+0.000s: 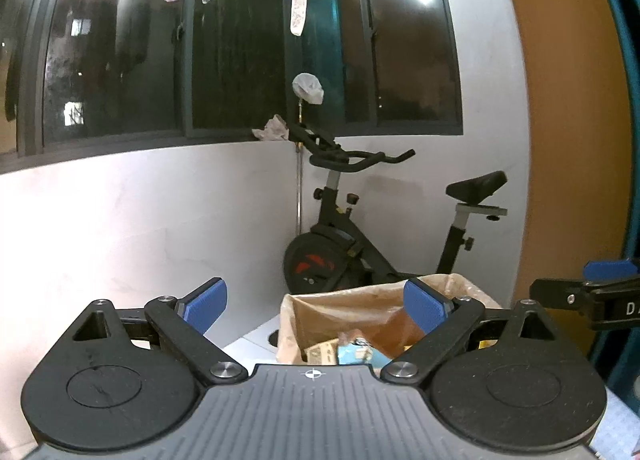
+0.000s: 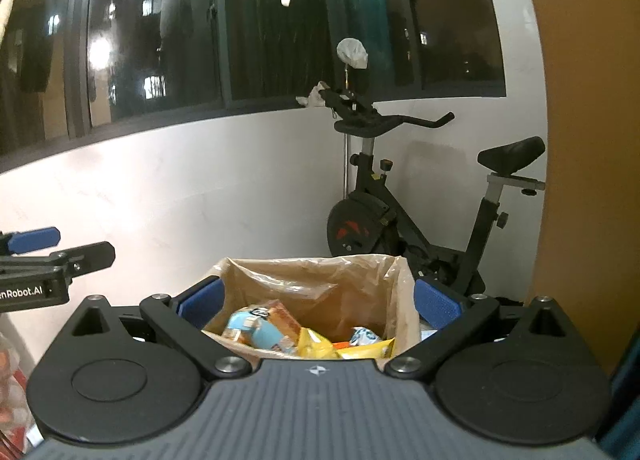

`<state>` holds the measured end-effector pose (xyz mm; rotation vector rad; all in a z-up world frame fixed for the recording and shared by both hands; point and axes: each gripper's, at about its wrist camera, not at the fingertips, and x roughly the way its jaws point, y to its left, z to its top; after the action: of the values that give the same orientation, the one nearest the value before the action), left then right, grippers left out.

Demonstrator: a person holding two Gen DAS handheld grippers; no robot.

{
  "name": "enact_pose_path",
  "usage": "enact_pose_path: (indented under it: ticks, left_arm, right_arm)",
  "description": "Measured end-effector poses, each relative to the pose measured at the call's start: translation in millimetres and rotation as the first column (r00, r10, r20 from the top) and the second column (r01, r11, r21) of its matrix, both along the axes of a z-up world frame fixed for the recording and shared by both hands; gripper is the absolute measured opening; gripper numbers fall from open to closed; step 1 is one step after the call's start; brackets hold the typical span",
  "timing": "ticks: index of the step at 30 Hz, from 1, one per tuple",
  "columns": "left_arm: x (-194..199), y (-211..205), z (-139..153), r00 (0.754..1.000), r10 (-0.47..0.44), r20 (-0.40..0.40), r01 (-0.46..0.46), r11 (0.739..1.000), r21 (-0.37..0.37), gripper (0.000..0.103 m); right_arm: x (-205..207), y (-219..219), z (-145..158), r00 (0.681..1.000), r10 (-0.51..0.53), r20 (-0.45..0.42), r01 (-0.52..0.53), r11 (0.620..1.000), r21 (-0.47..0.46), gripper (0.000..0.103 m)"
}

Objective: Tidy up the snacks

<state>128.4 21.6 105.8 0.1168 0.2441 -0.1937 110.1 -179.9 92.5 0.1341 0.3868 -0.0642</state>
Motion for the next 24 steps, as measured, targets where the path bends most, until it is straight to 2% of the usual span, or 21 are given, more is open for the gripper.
enact_pose_path:
  ticks: [6,24]
  left_arm:
    - [0.6,4.8,-3.8,1.0,-0.007,-0.03,0.006,0.999,-0.041,0.096]
    - [-2.9,1.4,-8.0,0.999,0.014,-0.047,-0.016,0.999,-0.047,0.096]
  right_arm:
    - [-12.9,4.5,2.2,1.0,-0.005,-0.01,0.005,1.0,0.031,0.103]
    - [-20.5,4.5,2.1,0.999,-0.026,-0.025,0.026,0.999,0.022,0.103]
